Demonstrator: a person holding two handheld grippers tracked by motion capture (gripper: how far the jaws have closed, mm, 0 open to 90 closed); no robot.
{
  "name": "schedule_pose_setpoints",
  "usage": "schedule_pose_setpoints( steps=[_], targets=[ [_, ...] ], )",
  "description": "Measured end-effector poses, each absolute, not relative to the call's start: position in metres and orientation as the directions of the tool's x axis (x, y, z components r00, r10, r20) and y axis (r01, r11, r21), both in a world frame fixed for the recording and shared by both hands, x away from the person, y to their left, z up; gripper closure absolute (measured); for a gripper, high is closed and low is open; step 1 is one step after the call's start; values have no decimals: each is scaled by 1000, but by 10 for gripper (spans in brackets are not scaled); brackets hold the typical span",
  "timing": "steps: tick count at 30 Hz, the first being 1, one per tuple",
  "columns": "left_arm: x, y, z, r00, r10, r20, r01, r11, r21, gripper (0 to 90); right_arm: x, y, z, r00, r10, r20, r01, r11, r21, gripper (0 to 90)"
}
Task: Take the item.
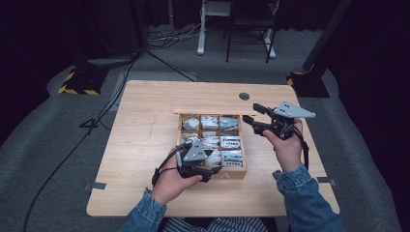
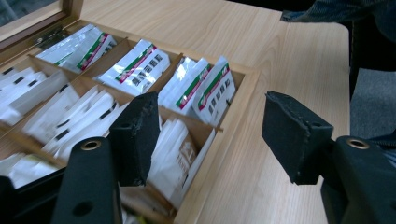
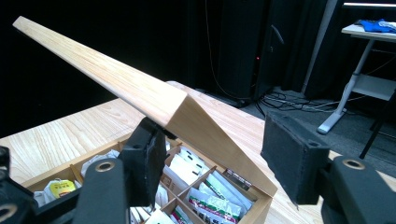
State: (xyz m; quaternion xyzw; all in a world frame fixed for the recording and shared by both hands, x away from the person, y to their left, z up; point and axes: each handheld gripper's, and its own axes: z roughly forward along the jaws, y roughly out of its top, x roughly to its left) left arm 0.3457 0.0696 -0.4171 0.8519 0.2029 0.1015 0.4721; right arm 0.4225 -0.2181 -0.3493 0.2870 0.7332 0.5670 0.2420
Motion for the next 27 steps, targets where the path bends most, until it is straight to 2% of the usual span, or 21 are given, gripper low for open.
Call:
schedule_pose_setpoints(
  steps=[17,27],
  targets=[
    [376,40,-429,906,406,-123,308,-429,850,489,425,-219,-349,-724,690,-8,153,172,973,406],
    [387,27,-438,907,370,-200,366,-462,808,632,426,-220,-350,-728,686,2,159,166,973,406]
  ],
)
